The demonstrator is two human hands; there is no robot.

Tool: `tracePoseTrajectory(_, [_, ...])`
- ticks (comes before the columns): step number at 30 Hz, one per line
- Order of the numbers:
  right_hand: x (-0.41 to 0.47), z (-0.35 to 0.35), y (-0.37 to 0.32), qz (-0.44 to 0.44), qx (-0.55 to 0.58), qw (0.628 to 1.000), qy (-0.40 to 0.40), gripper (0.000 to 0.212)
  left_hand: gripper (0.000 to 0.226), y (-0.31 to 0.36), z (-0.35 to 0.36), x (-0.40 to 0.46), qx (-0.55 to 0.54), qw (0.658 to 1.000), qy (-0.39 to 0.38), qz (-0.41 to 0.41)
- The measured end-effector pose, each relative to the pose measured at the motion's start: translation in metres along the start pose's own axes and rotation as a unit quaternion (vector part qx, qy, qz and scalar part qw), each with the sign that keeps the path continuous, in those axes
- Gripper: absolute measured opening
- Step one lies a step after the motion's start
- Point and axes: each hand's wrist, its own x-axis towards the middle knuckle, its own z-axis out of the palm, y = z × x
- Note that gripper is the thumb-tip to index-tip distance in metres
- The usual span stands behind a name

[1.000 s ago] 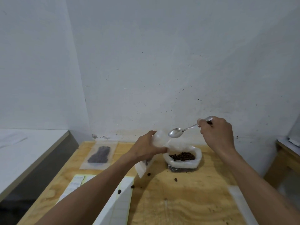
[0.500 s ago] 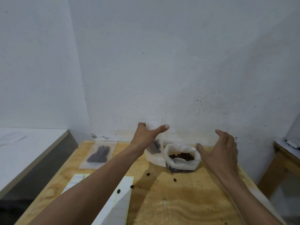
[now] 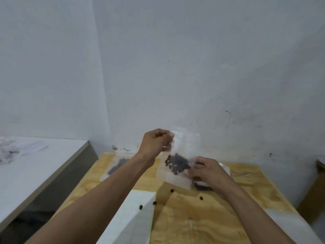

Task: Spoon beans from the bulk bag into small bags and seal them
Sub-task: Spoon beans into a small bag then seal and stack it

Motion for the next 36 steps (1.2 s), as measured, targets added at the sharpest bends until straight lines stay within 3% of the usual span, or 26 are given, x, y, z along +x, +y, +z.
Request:
tracePoseTrajectory(6, [0.006,-0.002,-0.032,-0.055,0.06,0.994,0.079,0.047,0.009,-0.002,-0.008,-0.008,0.0,0.998,-0.057,0.02])
tracePoseTrajectory(9, [0.01,-0.003,-0.044,-0.067,0.01,0.993,0.098,0.041,0.009,-0.001,-0.008,-0.013,0.01,0.996,-0.085,0.04])
tracePoseTrajectory(14, [0.008,0.003,-0.054,-0.088,-0.056,0.99,0.097,0.011,0.01,0.001,-0.011,-0.021,0.027,0.994,-0.094,0.051])
tracePoseTrajectory(23, [0.009,0.017,-0.068,-0.105,-0.098,0.988,0.053,0.011,0.008,0.003,-0.024,-0.028,0.028,0.995,-0.059,0.069])
tracePoseTrajectory(31, [0.02,0.031,-0.063,-0.103,-0.134,0.984,0.061,0.019,0.018,-0.004,-0.031,-0.026,0.034,0.995,-0.066,0.064])
tracePoseTrajectory(36, [0.026,0.031,-0.056,-0.108,-0.111,0.987,0.04,0.017,0.014,-0.008,-0.033,-0.021,0.053,0.995,-0.05,0.071])
